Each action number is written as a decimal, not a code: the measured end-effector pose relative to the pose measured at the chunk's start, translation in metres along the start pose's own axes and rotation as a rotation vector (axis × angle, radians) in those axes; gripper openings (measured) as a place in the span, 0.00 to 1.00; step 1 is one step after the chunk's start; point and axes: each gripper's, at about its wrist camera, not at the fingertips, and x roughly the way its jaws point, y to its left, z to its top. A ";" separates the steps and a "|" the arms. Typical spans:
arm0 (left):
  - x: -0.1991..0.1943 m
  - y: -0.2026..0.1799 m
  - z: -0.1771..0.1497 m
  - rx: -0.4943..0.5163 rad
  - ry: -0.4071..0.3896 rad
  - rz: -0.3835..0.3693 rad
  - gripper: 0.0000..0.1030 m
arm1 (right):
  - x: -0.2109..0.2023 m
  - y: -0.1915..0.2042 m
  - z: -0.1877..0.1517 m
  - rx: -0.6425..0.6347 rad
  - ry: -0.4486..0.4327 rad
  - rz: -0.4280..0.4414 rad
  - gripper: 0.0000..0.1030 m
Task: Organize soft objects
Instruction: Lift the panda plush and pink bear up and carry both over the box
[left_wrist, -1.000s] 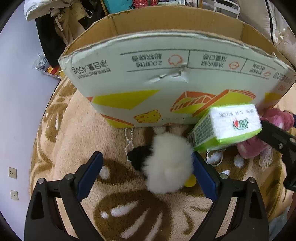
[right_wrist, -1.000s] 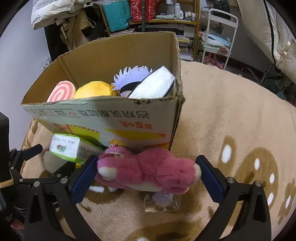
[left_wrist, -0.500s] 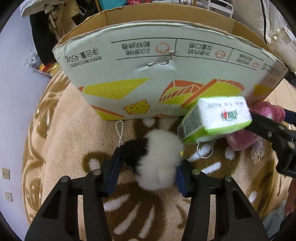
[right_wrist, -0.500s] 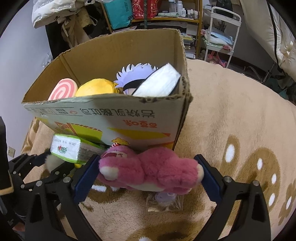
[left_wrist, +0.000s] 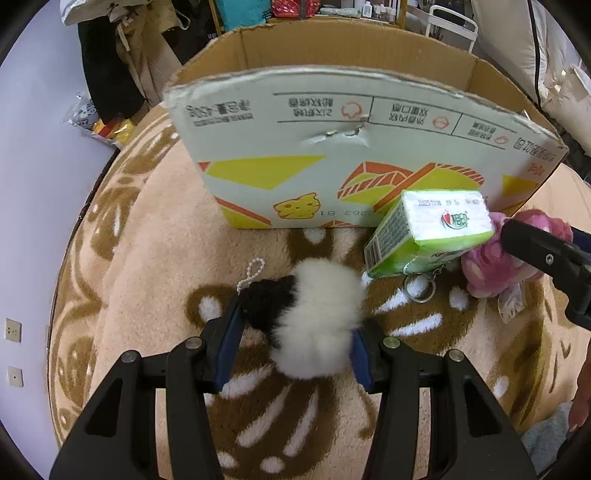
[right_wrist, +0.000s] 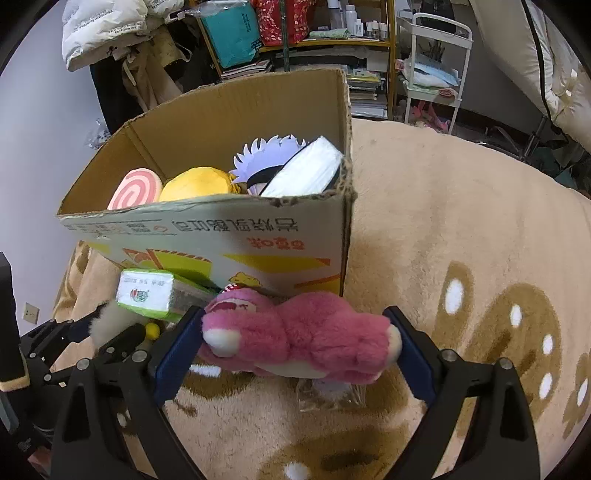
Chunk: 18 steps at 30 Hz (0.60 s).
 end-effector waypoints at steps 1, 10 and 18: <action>-0.003 0.000 -0.001 0.002 -0.007 0.002 0.49 | -0.002 0.001 0.000 -0.001 -0.003 -0.001 0.96; -0.033 -0.003 -0.006 -0.010 -0.063 0.014 0.49 | -0.028 0.005 -0.005 -0.010 -0.058 0.006 0.96; -0.084 0.002 -0.006 -0.026 -0.201 0.033 0.49 | -0.073 0.001 0.005 0.025 -0.160 0.062 0.96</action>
